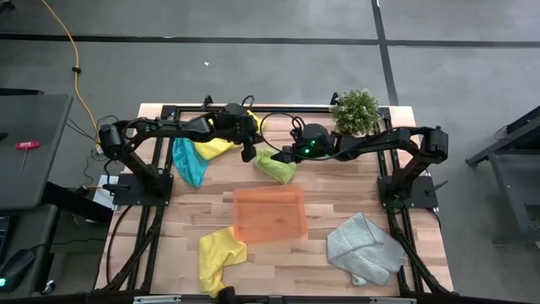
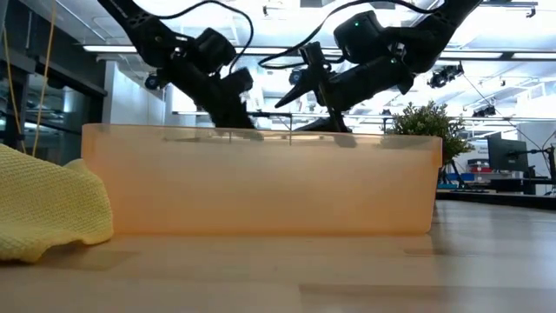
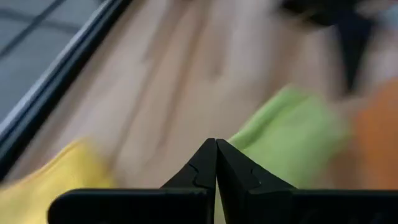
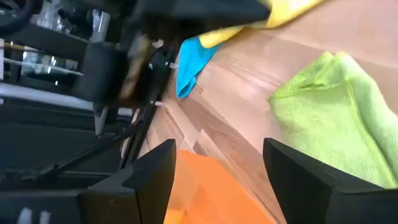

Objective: Fold microfiber towels
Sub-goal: Put the green towel into the bin

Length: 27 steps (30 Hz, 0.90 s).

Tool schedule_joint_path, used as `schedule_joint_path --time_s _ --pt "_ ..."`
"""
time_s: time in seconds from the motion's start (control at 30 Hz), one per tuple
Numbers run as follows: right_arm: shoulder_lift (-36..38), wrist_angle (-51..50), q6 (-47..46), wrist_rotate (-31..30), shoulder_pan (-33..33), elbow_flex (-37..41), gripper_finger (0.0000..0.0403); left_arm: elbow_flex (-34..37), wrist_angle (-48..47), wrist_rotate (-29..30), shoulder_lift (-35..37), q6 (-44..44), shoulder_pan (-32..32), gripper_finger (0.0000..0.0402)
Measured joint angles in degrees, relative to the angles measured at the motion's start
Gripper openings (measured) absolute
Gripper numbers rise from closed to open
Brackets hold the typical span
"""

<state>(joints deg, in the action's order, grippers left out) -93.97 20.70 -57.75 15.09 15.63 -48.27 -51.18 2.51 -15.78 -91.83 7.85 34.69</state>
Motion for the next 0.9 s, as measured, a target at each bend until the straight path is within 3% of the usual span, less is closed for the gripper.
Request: schedule_joint_path --time_s 0.07,0.23,0.4,0.6,0.77,0.9 --pt "0.0 -0.12 2.44 0.98 0.18 0.0 0.0234 -0.02 2.37 -3.33 -0.48 -0.59 -1.05 0.0" --pt "0.38 -2.2 7.24 2.79 0.12 0.0 0.0234 -0.04 6.53 -2.98 -5.34 0.99 -5.06 0.0" --pt "3.18 -5.25 10.83 1.81 0.45 0.02 0.0234 -0.04 7.87 -0.73 -10.59 1.41 -6.33 0.0" --pt "7.56 -11.17 13.04 -0.78 0.88 0.02 0.0234 -0.02 2.02 5.5 -13.28 1.17 -4.06 0.0" --pt "6.88 -18.48 12.22 -2.97 0.36 0.0 0.0234 -0.08 -2.09 9.79 -13.41 -0.46 -2.58 0.0" --pt "3.98 -21.98 3.61 -4.94 0.03 0.02 0.0234 -0.11 -2.85 10.09 -13.35 -4.29 -2.11 0.0"
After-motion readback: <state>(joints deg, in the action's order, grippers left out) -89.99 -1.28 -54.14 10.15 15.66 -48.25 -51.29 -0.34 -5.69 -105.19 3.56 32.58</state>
